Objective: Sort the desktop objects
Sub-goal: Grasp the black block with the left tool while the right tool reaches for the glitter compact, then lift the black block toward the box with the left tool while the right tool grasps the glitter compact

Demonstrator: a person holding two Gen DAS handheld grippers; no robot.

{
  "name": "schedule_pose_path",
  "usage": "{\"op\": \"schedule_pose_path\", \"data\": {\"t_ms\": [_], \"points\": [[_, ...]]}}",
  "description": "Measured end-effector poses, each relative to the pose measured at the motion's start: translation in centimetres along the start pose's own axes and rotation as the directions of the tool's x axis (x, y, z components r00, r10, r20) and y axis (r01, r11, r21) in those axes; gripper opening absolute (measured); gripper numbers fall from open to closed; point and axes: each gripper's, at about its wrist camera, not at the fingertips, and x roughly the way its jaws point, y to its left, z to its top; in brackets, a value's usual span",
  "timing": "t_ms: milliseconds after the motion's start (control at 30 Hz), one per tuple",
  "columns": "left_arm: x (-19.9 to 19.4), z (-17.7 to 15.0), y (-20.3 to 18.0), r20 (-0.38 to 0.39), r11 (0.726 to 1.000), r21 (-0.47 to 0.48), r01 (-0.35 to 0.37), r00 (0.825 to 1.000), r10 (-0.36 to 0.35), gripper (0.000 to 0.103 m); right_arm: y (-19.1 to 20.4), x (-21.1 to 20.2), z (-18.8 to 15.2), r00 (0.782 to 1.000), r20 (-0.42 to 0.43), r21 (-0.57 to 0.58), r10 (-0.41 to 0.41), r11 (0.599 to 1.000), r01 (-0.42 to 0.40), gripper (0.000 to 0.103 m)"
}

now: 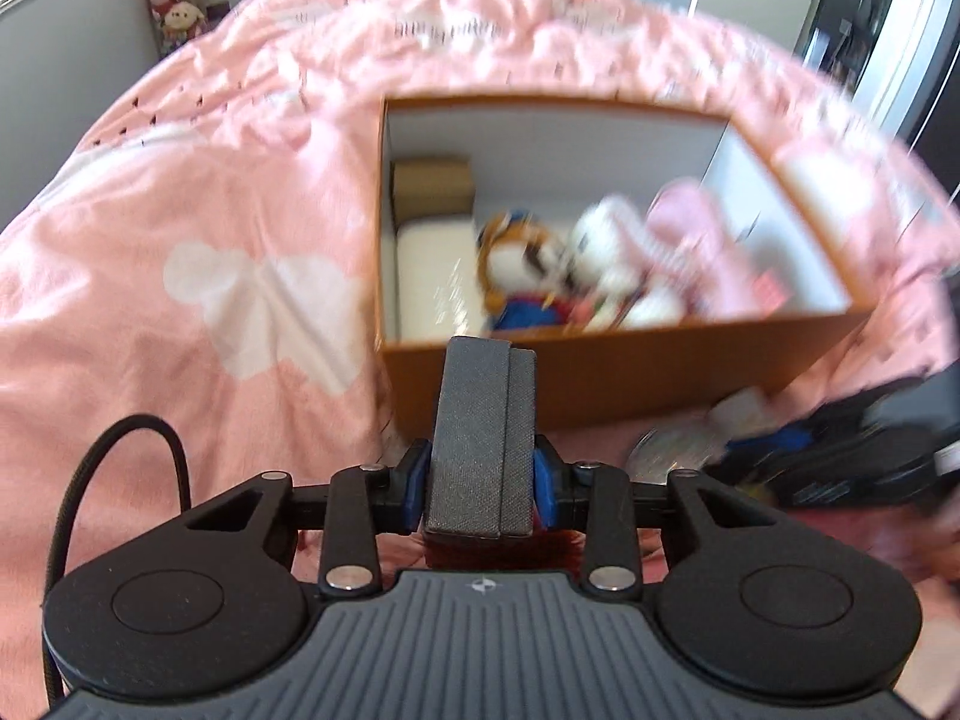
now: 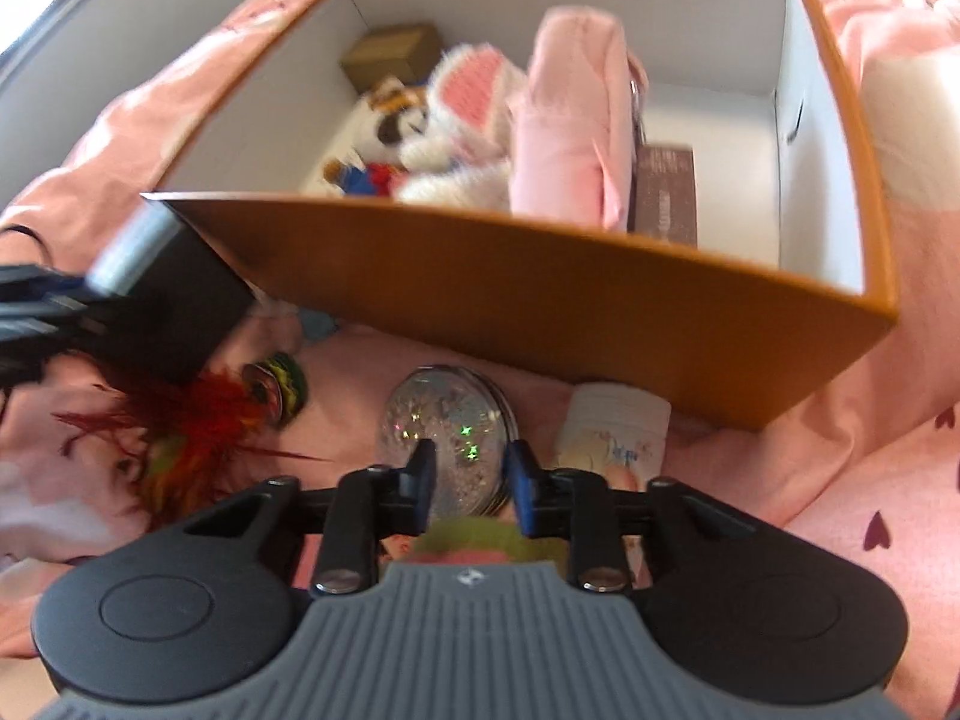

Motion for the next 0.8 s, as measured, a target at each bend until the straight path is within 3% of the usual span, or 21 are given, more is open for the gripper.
{"op": "schedule_pose_path", "data": {"t_ms": [133,233,300,500,633,800], "points": [[-1.5,0.8,0.1,0.06,0.995,-0.05,0.09,0.994,-0.087,0.039,-0.5,1.3,-0.1,0.998,-0.035,0.037,0.052,0.998,-0.051,0.048],[-2.2,1.1,0.1,0.094,0.985,-0.078,0.153,0.985,-0.146,0.039,-0.9,2.0,0.1,0.997,-0.046,0.064,0.07,0.996,-0.067,0.05],[-2.3,1.1,0.0,0.1,0.98,-0.089,0.179,0.98,-0.17,0.039,-1.0,1.7,0.1,0.997,-0.038,0.069,0.069,0.995,-0.066,0.046],[-0.3,0.2,-0.6,0.034,0.976,-0.094,0.199,0.98,-0.196,0.039,-1.3,-0.4,-0.2,0.996,0.009,0.105,0.085,0.991,-0.085,0.02],[1.7,-0.9,-1.3,-0.025,0.983,-0.075,0.17,0.985,-0.172,0.039,-1.0,-1.7,0.2,0.986,0.056,0.106,0.156,0.981,-0.161,0.019],[3.7,-2.1,-1.5,-0.079,0.987,-0.085,0.133,0.987,-0.14,0.039,-0.5,-0.7,0.7,0.982,0.058,0.106,0.181,0.977,-0.186,0.021]]}}
